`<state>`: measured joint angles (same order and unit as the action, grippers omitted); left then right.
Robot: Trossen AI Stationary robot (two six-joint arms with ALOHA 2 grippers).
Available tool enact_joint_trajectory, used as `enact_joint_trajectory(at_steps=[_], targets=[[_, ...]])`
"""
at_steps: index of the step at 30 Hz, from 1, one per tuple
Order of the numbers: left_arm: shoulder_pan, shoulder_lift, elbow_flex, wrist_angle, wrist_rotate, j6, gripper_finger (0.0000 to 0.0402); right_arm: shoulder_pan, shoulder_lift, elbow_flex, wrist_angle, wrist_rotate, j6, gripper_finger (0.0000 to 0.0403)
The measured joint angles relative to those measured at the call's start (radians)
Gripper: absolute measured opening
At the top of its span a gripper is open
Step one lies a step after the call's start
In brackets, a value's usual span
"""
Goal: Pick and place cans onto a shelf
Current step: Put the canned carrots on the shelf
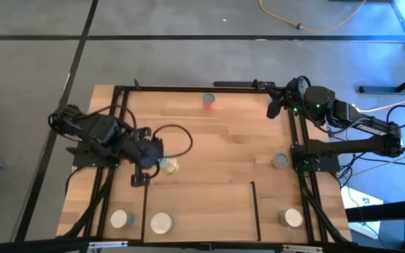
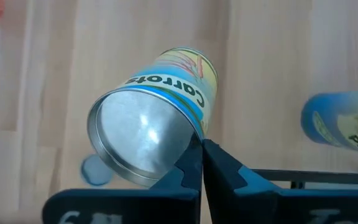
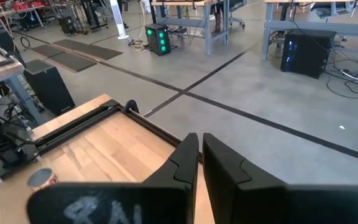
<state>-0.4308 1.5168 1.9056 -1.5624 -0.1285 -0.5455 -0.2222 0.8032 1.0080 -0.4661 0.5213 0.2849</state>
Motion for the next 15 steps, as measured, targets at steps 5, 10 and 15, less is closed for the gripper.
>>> enact_joint_trajectory(at_steps=[5,10,15], targets=[[-0.063,0.020,0.000,0.039,0.015,0.004,0.0000,0.000,0.000,0.000,-0.035,0.000,0.002,0.0028],[-0.114,0.041,-0.001,0.051,0.025,0.003,0.0000,0.000,0.000,0.000,-0.045,0.000,0.006,0.0028],[-0.168,0.055,-0.001,0.072,0.033,-0.012,0.0000,0.000,0.000,0.000,-0.045,0.001,0.003,0.0028]])
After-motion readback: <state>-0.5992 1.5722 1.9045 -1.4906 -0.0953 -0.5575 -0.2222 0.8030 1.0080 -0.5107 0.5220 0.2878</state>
